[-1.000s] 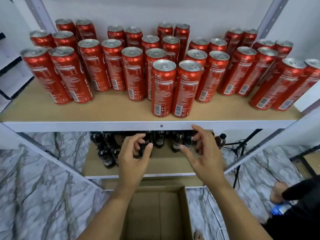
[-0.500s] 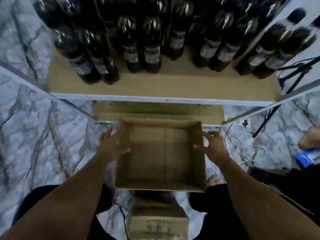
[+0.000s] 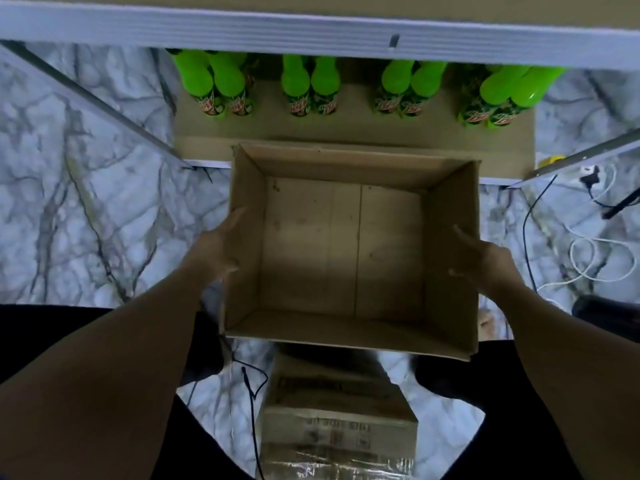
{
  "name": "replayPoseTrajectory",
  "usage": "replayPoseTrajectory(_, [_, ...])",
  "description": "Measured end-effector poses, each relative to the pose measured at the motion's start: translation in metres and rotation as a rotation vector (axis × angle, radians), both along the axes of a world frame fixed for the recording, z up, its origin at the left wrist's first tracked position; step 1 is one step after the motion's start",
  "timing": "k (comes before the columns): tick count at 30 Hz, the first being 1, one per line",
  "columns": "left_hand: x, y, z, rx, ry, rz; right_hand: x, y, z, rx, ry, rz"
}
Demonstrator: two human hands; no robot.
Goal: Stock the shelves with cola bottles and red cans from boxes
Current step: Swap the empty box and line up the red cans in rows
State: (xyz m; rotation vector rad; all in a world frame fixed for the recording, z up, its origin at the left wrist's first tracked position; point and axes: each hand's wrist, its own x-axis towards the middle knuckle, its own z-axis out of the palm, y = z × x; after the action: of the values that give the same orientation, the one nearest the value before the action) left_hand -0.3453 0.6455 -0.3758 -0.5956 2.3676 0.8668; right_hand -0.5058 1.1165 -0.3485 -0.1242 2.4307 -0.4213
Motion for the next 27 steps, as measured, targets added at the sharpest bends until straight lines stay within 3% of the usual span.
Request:
replayPoseTrajectory(6, [0.008, 0.007, 0.036, -0.007, 0.048, -0.026, 0.002, 0.004, 0.034, 0.026, -0.068, -0.001])
replayPoseTrajectory(13, [0.050, -0.015, 0.139, 0.117, 0.222, -0.021, 0.003, -0.021, 0.144, 0.076, -0.086, 0.072])
replayPoseTrajectory(18, [0.074, -0.043, 0.225, 0.021, 0.007, 0.169, 0.003, -0.061, 0.223, 0.053, -0.089, 0.129])
replayPoseTrajectory(27, [0.138, -0.110, 0.338, 0.010, -0.117, 0.325, 0.021, -0.161, 0.315, 0.072, -0.104, 0.364])
